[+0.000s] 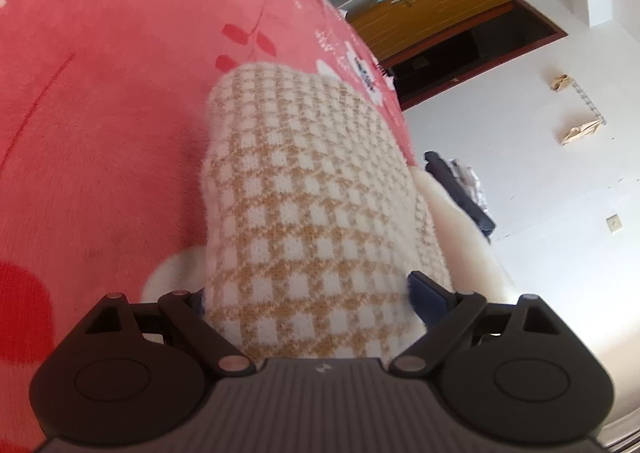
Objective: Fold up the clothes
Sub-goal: 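Lift the cardigan with both grippers and carry it over the cream stack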
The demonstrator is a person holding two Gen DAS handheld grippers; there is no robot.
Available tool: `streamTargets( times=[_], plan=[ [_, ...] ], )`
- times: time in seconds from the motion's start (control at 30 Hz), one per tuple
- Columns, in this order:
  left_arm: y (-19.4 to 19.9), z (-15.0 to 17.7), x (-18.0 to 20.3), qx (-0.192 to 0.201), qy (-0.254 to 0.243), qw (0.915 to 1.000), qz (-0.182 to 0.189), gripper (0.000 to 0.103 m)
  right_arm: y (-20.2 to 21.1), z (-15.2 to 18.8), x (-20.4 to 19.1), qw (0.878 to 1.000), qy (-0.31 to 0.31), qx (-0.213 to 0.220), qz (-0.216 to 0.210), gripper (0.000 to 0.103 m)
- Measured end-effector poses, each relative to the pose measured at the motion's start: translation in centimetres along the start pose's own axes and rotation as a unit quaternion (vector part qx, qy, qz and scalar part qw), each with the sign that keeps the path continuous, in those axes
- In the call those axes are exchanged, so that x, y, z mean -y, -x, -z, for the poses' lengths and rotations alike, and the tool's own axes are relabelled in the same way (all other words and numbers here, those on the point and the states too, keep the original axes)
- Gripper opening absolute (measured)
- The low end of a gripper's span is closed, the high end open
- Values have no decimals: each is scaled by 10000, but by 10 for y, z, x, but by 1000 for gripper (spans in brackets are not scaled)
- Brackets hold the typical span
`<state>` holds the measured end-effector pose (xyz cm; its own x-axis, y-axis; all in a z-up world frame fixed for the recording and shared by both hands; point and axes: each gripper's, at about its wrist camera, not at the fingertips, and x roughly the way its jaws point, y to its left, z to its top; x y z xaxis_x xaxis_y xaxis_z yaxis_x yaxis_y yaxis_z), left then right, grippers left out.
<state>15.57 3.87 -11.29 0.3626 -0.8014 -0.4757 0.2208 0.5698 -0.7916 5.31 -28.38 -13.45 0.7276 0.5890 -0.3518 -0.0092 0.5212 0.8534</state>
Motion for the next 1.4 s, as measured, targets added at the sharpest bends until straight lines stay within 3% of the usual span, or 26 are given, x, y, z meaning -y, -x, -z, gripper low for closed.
streamTargets(
  times=[0.23, 0.43, 0.7, 0.83, 1.03, 1.13, 1.2, 1.27, 1.37, 1.4],
  plan=[
    [29, -1, 53, 201, -65, 9995, 244, 91, 37, -20, -50, 9977, 650, -31, -172, 60],
    [21, -15, 139, 256, -427, 9970, 596, 92, 92, -71, -93, 9921, 1161, 9, -486, 60],
    [-75, -38, 244, 54, -818, 9895, 1192, 93, 203, -176, -116, 9820, 1868, 194, -189, 63],
    [-125, -41, 272, -200, -759, 9883, 1309, 93, 239, -229, -95, 9855, 1689, 180, 33, 64],
    [-188, -38, 283, -648, -714, 9869, 1292, 93, 267, -272, -51, 9879, 1529, 22, 256, 64],
    [-221, -29, 266, -866, -624, 9885, 1068, 93, 265, -277, -14, 9915, 1270, -51, 271, 64],
    [-249, -22, 246, -1013, -527, 9901, 822, 92, 254, -272, 25, 9944, 1006, -132, 302, 65],
    [-260, -17, 232, -1030, -438, 9905, 800, 92, 238, -265, 70, 9966, 622, -255, 473, 68],
    [-260, -18, 230, -1021, -408, 9892, 965, 92, 236, -259, 107, 9997, 186, -96, -99, 66],
    [-260, -18, 229, -1017, -398, 9888, 1020, 92, 237, -260, 103, 9996, 246, -87, -116, 67]
  ],
)
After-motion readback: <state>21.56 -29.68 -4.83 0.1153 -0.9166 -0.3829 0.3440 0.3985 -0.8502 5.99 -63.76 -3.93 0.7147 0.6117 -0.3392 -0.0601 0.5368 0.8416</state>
